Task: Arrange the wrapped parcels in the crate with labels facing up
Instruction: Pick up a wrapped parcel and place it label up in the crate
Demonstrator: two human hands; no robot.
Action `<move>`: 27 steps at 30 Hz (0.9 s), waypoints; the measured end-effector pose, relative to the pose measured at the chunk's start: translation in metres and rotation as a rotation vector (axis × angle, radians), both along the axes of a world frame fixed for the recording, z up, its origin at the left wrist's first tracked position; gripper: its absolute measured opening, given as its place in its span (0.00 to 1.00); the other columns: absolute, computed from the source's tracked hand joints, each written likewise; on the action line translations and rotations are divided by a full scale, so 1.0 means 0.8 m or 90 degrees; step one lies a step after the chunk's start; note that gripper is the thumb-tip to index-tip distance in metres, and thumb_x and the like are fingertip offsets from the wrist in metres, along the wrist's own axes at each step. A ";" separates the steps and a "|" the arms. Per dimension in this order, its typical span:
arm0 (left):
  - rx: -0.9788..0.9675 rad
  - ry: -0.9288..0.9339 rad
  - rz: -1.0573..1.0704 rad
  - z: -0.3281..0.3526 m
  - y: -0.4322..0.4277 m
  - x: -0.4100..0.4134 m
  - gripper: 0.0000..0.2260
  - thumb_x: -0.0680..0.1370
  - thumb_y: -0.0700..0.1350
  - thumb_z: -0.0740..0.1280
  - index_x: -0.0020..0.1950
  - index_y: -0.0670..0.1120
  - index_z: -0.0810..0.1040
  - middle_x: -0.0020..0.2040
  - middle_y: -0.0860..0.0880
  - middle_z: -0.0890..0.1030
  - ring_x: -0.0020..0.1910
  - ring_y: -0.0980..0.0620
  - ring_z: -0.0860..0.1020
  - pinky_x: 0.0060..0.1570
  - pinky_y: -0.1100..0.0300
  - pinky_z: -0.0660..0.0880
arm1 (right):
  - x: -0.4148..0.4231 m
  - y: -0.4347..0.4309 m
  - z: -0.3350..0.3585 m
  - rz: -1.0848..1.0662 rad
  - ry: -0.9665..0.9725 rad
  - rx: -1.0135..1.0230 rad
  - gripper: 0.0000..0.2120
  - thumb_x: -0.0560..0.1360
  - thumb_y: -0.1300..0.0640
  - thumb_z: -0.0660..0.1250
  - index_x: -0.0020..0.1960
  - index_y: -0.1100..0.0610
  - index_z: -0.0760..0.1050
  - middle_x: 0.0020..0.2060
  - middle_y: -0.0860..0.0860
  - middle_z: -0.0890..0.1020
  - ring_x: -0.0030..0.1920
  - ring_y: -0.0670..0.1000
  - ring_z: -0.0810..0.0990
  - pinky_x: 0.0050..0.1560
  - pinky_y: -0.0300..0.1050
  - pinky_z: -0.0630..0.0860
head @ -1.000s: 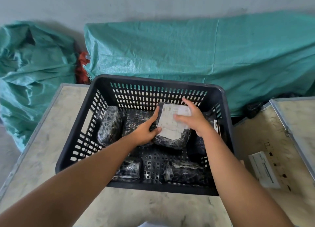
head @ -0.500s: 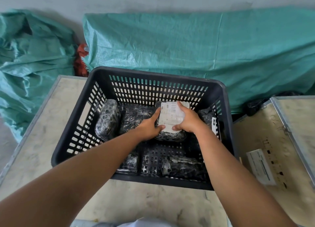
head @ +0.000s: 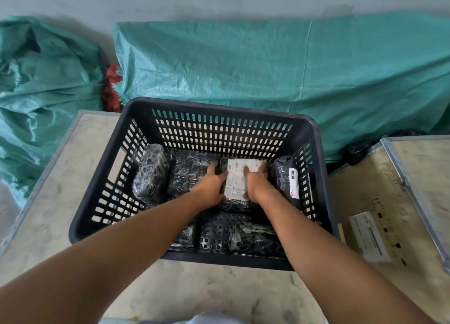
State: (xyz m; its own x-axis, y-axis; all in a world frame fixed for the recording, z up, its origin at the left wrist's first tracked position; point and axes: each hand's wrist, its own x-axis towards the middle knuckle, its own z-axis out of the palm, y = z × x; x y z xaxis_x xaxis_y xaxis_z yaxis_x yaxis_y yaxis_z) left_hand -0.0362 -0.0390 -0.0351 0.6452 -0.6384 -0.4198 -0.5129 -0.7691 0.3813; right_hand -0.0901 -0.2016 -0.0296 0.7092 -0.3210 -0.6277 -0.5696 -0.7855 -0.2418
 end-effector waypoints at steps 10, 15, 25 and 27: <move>0.081 -0.050 -0.145 -0.012 0.006 0.002 0.35 0.79 0.49 0.70 0.83 0.54 0.57 0.85 0.51 0.51 0.79 0.40 0.58 0.75 0.36 0.63 | -0.003 0.003 0.002 -0.034 -0.029 -0.034 0.49 0.75 0.61 0.76 0.83 0.60 0.45 0.79 0.62 0.32 0.80 0.67 0.54 0.73 0.53 0.69; 0.072 -0.054 -0.144 -0.013 0.008 0.003 0.34 0.79 0.50 0.69 0.82 0.55 0.57 0.85 0.52 0.51 0.79 0.41 0.59 0.74 0.36 0.65 | -0.007 -0.003 0.058 -0.088 -0.190 0.050 0.33 0.77 0.51 0.74 0.76 0.62 0.67 0.79 0.60 0.64 0.73 0.61 0.71 0.72 0.52 0.71; 0.064 -0.035 -0.150 -0.016 0.011 0.005 0.36 0.79 0.49 0.70 0.83 0.55 0.56 0.85 0.53 0.49 0.80 0.41 0.57 0.76 0.38 0.61 | -0.088 -0.062 0.174 -0.015 -0.280 -0.117 0.38 0.74 0.49 0.77 0.79 0.59 0.65 0.77 0.57 0.69 0.77 0.57 0.66 0.76 0.52 0.61; 0.073 -0.041 -0.156 -0.016 0.011 0.005 0.36 0.79 0.49 0.70 0.83 0.54 0.56 0.85 0.53 0.49 0.80 0.41 0.57 0.75 0.38 0.63 | -0.095 -0.055 0.161 -0.016 -0.221 -0.129 0.45 0.74 0.49 0.77 0.81 0.64 0.59 0.80 0.59 0.63 0.79 0.58 0.61 0.77 0.50 0.57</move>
